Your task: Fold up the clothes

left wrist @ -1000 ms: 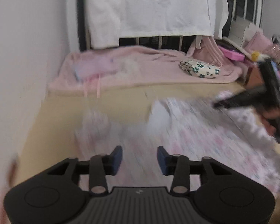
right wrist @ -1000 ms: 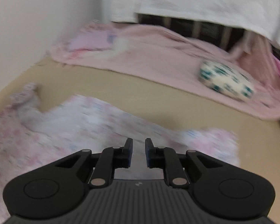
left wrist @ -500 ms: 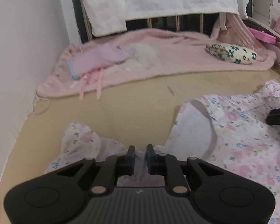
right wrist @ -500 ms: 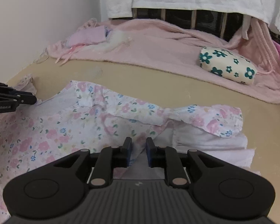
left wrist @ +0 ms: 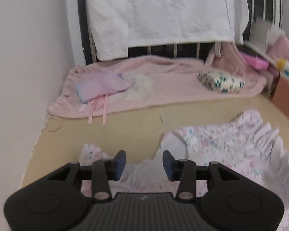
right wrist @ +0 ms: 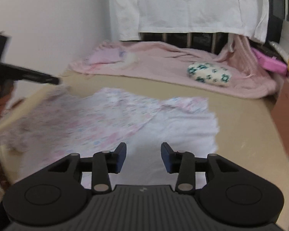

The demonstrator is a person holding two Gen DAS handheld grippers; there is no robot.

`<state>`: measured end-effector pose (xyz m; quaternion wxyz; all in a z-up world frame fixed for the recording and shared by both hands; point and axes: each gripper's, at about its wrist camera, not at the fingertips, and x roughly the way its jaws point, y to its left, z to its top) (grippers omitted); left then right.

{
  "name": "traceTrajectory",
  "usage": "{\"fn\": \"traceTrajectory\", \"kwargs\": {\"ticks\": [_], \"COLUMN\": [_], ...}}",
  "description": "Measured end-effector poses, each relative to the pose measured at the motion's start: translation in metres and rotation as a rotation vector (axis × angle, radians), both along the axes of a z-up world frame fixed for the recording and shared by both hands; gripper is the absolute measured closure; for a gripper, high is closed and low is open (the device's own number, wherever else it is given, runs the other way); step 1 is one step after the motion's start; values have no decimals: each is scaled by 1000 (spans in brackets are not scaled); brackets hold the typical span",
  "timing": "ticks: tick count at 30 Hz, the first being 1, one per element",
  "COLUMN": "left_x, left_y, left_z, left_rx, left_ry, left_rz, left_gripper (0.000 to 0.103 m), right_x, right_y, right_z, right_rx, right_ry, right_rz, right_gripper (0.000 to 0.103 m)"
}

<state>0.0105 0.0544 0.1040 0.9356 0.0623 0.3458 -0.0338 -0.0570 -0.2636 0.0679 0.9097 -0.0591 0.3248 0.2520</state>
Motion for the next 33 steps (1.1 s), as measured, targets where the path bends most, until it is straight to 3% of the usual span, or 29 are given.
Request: {"fn": "traceTrajectory", "kwargs": {"ticks": [3,8,10,12,14,16,18,21,23,27,28,29,33], "left_x": [-45,-100,-103,-103,-99,-94,-92,-103,-112,-124,-126,-128,-141], "left_y": [-10,-17,-16,-13,-9,-4,3,24,39,67,75,83,114], "left_z": [-18,-58,-62,-64,-65,-66,-66,-69,-69,-71,-70,-70,-64], "left_rx": [-34,-73,-62,-47,-29,-12,-12,-109,-157,-189,-203,-220,-297], "left_ry": [-29,-10,-30,-53,-73,-92,-104,-94,-88,-86,-87,-88,-122], "left_rz": [-73,-110,-89,-47,29,104,171,204,215,257,273,292,362], "left_gripper": [48,49,49,49,49,49,49,48,48,45,45,45,45], "right_x": [-22,-48,-39,-27,2,58,122,214,253,279,279,278,276], "right_y": [5,13,20,39,71,111,153,216,242,262,264,265,271], "right_z": [-19,-49,-31,3,37,56,51,22,-3,-29,-29,-30,-30], "right_rx": [-30,-86,-20,44,49,50,12,-89,-125,-182,-177,-171,-148], "right_ry": [31,95,94,7,-109,-123,-78,26,110,167,172,178,200], "right_rz": [26,47,32,71,98,91,47,-31,-73,-125,-116,-107,-70], "right_gripper": [63,67,70,70,69,69,69,69,69,70,78,95,100]}}
